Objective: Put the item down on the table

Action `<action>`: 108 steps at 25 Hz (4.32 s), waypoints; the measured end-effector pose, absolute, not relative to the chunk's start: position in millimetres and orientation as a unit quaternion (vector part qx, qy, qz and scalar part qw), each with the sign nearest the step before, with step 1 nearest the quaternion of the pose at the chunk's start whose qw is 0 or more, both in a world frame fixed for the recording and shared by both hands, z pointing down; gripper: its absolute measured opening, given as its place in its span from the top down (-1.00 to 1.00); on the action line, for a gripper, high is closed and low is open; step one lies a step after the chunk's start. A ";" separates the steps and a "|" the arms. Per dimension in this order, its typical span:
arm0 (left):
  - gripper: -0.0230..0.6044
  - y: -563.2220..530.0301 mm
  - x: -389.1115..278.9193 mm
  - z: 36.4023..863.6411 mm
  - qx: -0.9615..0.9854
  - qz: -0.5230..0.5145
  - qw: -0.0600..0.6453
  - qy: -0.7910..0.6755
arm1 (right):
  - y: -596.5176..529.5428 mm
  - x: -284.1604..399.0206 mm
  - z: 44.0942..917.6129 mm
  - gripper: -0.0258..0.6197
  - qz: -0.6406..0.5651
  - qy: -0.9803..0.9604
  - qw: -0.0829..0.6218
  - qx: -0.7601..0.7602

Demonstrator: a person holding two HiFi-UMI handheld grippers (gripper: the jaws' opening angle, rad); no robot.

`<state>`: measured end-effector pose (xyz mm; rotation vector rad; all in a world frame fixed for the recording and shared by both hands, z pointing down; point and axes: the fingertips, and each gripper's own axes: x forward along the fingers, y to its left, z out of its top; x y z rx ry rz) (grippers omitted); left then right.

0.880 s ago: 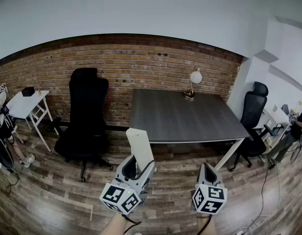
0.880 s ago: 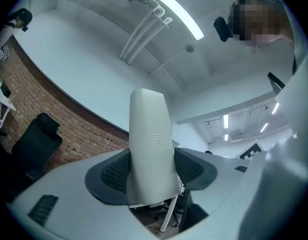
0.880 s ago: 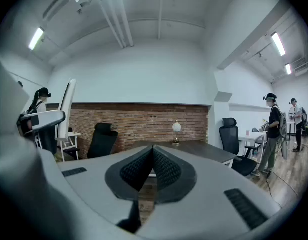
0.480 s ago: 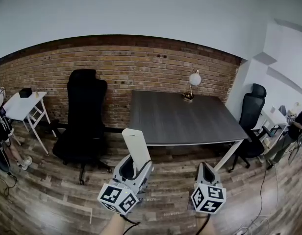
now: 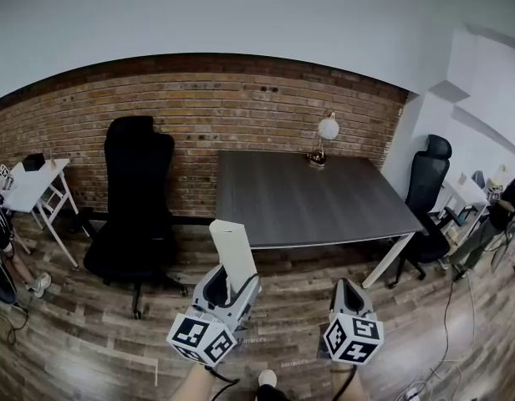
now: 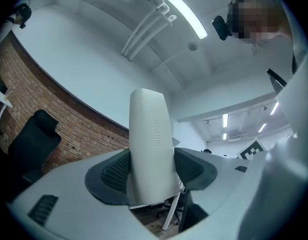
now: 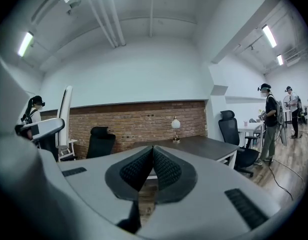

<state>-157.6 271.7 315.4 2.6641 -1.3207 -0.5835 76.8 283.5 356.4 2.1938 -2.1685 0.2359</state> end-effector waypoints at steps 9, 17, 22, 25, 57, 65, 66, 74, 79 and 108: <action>-0.01 204.4 -131.1 319.9 0.876 -0.186 0.050 -0.442 | 214.1 101.6 363.4 0.82 0.082 -0.704 0.022 0.705; -0.01 133.7 -100.4 315.4 0.872 -0.186 0.049 -0.449 | 140.0 133.4 364.9 0.82 0.090 -0.710 0.026 0.698; -0.01 91.7 -80.2 319.0 0.869 -0.183 0.054 -0.456 | 100.6 162.6 365.4 0.82 0.092 -0.708 0.023 0.700; -0.01 70.4 -69.1 319.9 0.869 -0.175 0.051 -0.460 | 79.8 178.2 368.2 0.82 0.099 -0.706 0.016 0.701; -0.01 -137.5 -67.4 350.4 0.858 -0.186 0.085 -0.470 | -124.9 186.7 393.3 0.82 0.115 -0.712 0.049 0.691; -0.01 -205.0 -79.4 347.3 0.860 -0.174 0.083 -0.473 | -197.8 168.4 399.8 0.82 0.128 -0.718 0.050 0.682; -0.01 -213.1 -80.8 348.5 0.860 -0.171 0.085 -0.474 | -206.7 166.6 400.6 0.82 0.130 -0.718 0.050 0.682; -0.01 -270.6 -76.7 359.3 0.866 -0.149 0.092 -0.468 | -264.1 160.9 413.6 0.82 0.147 -0.718 0.041 0.679; -0.01 -287.4 -63.6 372.2 0.859 -0.143 0.111 -0.478 | -285.5 175.7 429.9 0.82 0.161 -0.723 0.058 0.669; -0.01 -319.4 -0.1 453.4 0.874 -0.076 0.178 -0.446 | -287.3 253.9 499.6 0.82 0.231 -0.673 0.107 0.695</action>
